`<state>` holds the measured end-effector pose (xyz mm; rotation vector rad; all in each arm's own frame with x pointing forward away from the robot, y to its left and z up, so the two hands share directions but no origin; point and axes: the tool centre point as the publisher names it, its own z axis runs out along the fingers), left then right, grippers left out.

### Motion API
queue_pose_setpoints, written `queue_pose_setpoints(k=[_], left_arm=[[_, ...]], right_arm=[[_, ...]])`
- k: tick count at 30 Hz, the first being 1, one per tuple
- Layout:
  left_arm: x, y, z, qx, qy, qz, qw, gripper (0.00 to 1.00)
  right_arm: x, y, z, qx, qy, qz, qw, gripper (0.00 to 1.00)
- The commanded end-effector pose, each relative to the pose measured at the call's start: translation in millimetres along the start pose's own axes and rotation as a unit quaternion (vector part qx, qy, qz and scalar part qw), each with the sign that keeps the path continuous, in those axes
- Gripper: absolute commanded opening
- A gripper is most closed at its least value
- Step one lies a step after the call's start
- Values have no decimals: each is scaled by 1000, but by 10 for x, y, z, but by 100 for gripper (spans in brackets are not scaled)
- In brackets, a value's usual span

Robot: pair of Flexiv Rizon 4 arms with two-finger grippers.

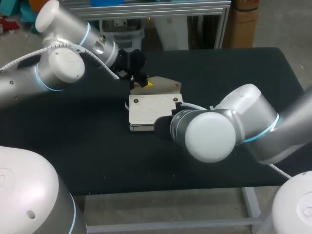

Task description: Pick up the bag, open it, inspect its contents, close it, and place it on the opposite side

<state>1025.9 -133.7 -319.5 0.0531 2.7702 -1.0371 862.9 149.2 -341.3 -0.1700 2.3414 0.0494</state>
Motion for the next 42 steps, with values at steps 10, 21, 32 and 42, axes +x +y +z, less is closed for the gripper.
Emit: queue_pose_setpoints(k=[10, 21, 32, 42], left_arm=[[-13, 23, 25, 2, 9, 4, 1000, 0], [-19, 53, 56, -3, 19, 14, 1000, 0], [-27, 75, 86, -6, 26, 16, 1000, 0], [1, 105, 104, 1, 31, 13, 999, 0]], right_arm=[[26, 14, 307, -12, -25, 8, 1000, 50], [-4, -72, 406, -37, -35, 17, 999, 49], [-40, -99, 524, -65, -33, 27, 997, 46], [-71, -59, 560, -76, -34, 34, 996, 42]])
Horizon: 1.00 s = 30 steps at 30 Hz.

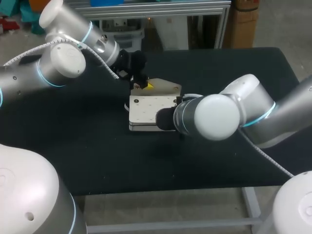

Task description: Pick up the bag, open it, inspect its contents, close it, and place it on the opposite side

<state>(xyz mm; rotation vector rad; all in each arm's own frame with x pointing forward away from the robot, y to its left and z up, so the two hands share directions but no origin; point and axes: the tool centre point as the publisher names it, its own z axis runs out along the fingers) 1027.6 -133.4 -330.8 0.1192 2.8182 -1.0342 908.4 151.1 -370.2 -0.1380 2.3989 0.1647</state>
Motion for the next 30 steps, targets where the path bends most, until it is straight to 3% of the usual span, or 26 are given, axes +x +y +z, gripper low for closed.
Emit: queue_pose_setpoints(k=[1, 8, 9, 11, 12, 18, 30], left_arm=[[3, 32, 21, 8, 3, -1, 1000, 0], [32, 46, 29, 9, 8, 0, 1000, 0], [35, 48, 28, 10, 9, 1, 1000, 0], [41, 51, 26, 10, 10, 2, 1000, 0], [44, 53, 26, 10, 10, 3, 1000, 0], [94, 65, -8, 25, 3, 24, 999, 0], [438, 89, 137, 12, -63, 131, 989, 0]], right_arm=[[38, -18, 42, -41, -60, 1, 997, 42], [39, -8, 62, -41, -59, 6, 997, 34], [35, -11, 63, -41, -59, 7, 997, 29], [31, -15, 63, -40, -60, 9, 997, 3], [31, -16, 62, -40, -60, 9, 997, 0], [41, -22, 63, -39, -61, 11, 997, 0], [60, -15, 84, -38, -58, 15, 998, 0]])
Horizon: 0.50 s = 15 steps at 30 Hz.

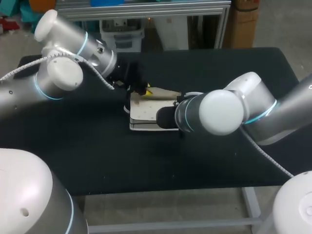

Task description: Pick up the bag, open it, inspect its contents, close it, and place it on the opposite side

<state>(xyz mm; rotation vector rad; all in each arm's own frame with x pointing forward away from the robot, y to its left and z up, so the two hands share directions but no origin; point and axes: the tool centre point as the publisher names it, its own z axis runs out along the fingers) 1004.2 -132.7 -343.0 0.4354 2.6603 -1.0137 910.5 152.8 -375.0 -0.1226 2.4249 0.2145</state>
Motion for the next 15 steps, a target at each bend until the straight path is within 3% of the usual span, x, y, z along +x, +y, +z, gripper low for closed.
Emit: queue_pose_setpoints(k=[1, 15], left_arm=[[208, -15, 87, -17, -42, 13, 999, 0], [355, -19, 175, -42, -20, 64, 997, 0]], right_arm=[[44, -25, 34, -23, -70, -1, 997, 0], [54, -12, 32, -18, -69, 4, 997, 0]])
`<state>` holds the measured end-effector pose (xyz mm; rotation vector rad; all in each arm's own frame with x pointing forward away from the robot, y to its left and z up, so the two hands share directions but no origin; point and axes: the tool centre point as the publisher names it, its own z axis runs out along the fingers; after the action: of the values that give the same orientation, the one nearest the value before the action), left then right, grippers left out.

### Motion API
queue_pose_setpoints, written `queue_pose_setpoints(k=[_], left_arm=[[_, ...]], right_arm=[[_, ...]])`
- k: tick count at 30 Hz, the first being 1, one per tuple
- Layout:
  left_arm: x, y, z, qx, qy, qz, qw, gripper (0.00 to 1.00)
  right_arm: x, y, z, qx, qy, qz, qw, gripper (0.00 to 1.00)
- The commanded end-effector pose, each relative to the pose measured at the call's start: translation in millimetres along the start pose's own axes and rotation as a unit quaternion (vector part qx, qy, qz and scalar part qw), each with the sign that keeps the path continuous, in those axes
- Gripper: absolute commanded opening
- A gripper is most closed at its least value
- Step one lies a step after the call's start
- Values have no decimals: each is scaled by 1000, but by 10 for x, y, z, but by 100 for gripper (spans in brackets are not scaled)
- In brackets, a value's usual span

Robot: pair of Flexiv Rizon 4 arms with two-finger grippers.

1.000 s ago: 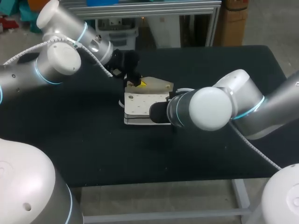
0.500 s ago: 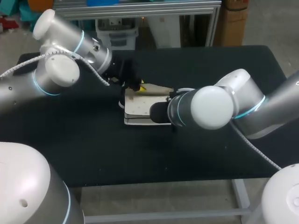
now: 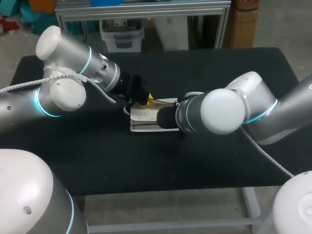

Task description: Pick up the bag, open it, inspect its contents, close it, and place it on the opposite side

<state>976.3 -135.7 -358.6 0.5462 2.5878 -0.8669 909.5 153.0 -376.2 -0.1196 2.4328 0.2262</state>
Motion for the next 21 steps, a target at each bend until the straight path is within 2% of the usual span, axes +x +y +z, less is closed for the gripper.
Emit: queue_pose_setpoints(k=[1, 4, 5, 6, 7, 8, 9, 10, 12, 16, 18, 21], left_arm=[[68, -3, 77, 0, 3, 2, 1000, 0], [98, -6, 70, 4, -3, -2, 1000, 1], [106, -7, 65, 7, -9, -6, 1000, 19], [112, -13, 49, 9, -12, -7, 1000, 41], [115, -22, 24, 12, -18, -8, 1000, 48], [112, -33, -7, 14, -25, -12, 1000, 49], [102, -45, -37, 18, -31, -15, 999, 56], [90, -55, -66, 21, -37, -16, 999, 67], [58, -77, -133, 28, -48, -20, 998, 76], [-23, -101, -265, 41, -71, -22, 996, 71], [-44, -120, -310, 41, -80, -19, 996, 53], [-74, -137, -352, 41, -91, -18, 995, 35]], right_arm=[[41, -12, 28, -14, -73, 1, 997, 0], [50, -9, 30, -13, -72, 0, 997, 0], [50, -9, 30, -13, -72, 0, 997, 0], [52, -8, 29, -12, -72, 0, 997, 0], [53, -8, 28, -12, -72, -1, 997, 0], [54, -8, 28, -12, -72, -1, 997, 0], [55, -6, 27, -11, -72, -2, 997, 0], [55, -5, 26, -11, -72, -2, 997, 0], [56, -3, 23, -10, -72, -3, 997, 0], [54, 0, 16, -9, -72, -4, 997, 0], [53, 2, 14, -9, -72, -5, 997, 0], [53, 7, 11, -10, -72, -6, 997, 0]])
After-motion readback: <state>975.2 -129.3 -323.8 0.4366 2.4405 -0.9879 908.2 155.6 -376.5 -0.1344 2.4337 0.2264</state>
